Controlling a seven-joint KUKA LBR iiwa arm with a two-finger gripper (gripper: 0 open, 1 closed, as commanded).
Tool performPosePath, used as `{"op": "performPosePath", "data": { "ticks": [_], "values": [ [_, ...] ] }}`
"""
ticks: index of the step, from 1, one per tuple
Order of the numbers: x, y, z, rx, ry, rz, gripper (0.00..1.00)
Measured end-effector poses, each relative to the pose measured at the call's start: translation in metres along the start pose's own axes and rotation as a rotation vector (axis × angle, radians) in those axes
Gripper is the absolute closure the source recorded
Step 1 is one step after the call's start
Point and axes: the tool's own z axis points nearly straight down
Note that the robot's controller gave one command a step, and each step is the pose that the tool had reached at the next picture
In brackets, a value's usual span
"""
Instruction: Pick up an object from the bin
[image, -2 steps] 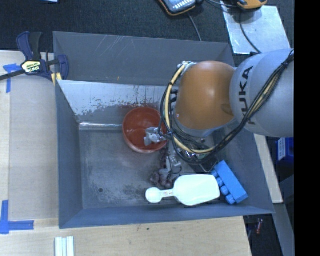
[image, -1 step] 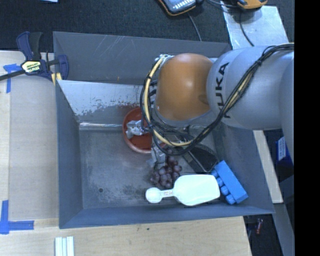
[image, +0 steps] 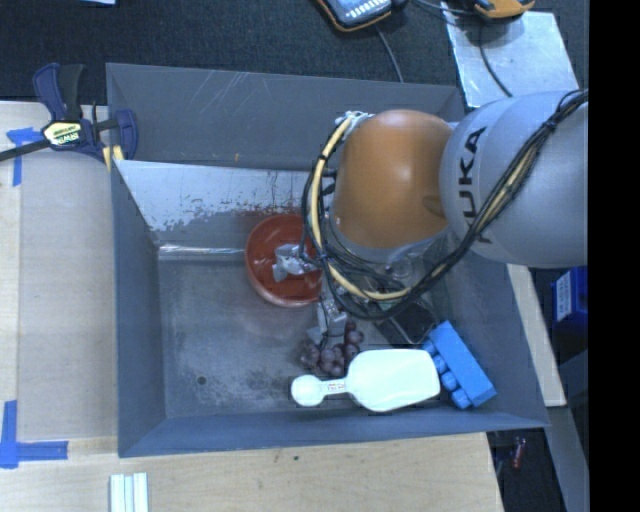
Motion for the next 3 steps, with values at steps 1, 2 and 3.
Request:
{"op": "performPosePath", "data": {
  "ticks": [1,2,3],
  "values": [
    [-0.034,-0.003,0.016,-0.001,-0.006,-0.035,0.00],
    [-0.035,0.000,0.033,0.000,-0.005,-0.196,0.00],
    [-0.055,-0.015,0.031,-0.004,0.004,-0.113,0.00]
  ]
}}
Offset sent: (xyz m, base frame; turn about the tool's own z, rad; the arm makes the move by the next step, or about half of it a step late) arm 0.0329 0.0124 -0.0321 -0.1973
